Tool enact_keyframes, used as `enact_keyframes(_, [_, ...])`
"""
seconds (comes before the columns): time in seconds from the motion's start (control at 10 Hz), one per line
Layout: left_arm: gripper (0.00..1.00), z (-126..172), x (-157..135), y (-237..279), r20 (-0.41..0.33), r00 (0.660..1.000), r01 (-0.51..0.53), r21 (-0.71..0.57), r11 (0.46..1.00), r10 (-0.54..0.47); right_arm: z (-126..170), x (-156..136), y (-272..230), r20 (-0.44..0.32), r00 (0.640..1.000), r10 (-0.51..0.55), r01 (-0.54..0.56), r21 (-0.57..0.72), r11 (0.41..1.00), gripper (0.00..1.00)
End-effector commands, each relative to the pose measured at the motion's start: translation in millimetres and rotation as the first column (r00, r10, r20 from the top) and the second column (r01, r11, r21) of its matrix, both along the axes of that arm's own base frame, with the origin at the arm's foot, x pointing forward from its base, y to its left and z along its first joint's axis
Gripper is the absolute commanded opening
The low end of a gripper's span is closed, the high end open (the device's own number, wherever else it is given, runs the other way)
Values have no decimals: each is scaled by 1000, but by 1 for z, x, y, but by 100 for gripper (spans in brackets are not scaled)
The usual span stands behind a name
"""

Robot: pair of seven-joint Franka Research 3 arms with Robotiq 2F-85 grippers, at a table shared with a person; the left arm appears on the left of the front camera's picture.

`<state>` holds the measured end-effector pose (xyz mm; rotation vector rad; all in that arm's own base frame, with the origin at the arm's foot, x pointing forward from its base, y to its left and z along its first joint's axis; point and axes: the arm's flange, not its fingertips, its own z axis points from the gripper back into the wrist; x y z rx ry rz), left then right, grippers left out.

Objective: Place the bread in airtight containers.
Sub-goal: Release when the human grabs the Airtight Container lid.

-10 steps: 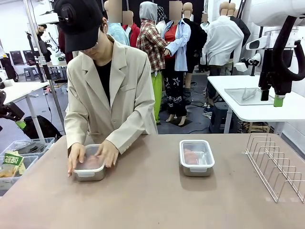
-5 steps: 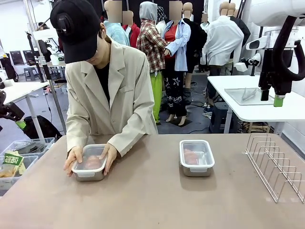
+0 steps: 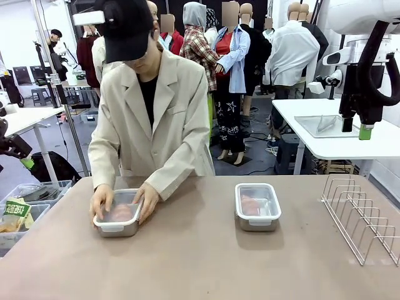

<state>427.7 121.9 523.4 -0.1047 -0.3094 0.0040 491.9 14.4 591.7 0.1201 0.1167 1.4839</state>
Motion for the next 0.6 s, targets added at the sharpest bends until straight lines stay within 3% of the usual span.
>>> enact_keyframes(0.0, [100,0,-1,1,7,1000,-4,-4,1000,4,2,-1,-1,-8,1000,7,-7,3,1000,100])
enact_keyframes(0.5, [100,0,-1,1,7,1000,-4,-4,1000,4,2,-1,-1,-8,1000,7,-7,3,1000,100])
